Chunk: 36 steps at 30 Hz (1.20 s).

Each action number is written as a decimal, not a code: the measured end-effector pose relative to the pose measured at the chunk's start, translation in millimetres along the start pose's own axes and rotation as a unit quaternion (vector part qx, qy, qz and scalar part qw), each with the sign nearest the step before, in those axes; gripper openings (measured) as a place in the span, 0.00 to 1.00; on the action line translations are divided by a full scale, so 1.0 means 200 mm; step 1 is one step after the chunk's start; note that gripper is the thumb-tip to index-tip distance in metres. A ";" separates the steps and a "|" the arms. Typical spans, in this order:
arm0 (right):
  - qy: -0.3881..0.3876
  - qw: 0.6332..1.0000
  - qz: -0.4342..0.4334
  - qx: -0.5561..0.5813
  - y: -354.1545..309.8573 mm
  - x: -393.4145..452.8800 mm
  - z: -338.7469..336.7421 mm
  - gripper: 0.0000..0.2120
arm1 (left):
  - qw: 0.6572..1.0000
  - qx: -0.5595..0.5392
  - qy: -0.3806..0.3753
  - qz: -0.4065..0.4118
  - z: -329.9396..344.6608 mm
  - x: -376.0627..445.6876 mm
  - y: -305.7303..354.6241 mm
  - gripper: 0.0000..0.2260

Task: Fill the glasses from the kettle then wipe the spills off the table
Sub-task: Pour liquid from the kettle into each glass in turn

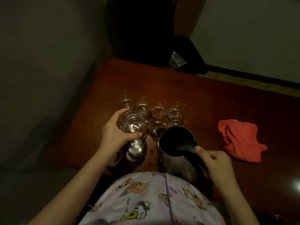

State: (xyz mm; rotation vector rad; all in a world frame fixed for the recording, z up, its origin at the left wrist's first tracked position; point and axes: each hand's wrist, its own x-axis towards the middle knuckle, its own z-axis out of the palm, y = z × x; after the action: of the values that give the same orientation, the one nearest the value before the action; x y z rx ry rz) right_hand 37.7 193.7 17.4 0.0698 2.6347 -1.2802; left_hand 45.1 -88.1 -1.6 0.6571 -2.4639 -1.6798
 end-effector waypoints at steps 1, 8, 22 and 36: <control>-0.002 1.000 -0.001 0.001 0.00 0.00 0.00 0.27 | 1.000 -0.001 -0.014 0.002 0.01 -0.02 0.00 0.37; -0.012 1.000 -0.007 0.019 0.03 0.00 -0.02 0.29 | 0.997 0.032 -0.068 -0.008 0.10 -0.11 -0.05 0.37; -0.051 0.999 -0.008 0.018 0.03 0.00 -0.04 0.30 | 0.990 0.098 -0.098 -0.023 0.23 -0.14 -0.22 0.38; -0.080 0.995 -0.028 -0.049 -0.01 -0.01 -0.07 0.27 | 0.993 0.075 -0.082 -0.030 0.26 -0.12 -0.22 0.36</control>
State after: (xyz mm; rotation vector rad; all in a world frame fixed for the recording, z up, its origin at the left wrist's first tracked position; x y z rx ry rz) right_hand 36.5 202.9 27.2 -0.1190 2.5726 -1.1201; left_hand 63.3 -46.4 -58.7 0.6380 -2.7318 -1.6422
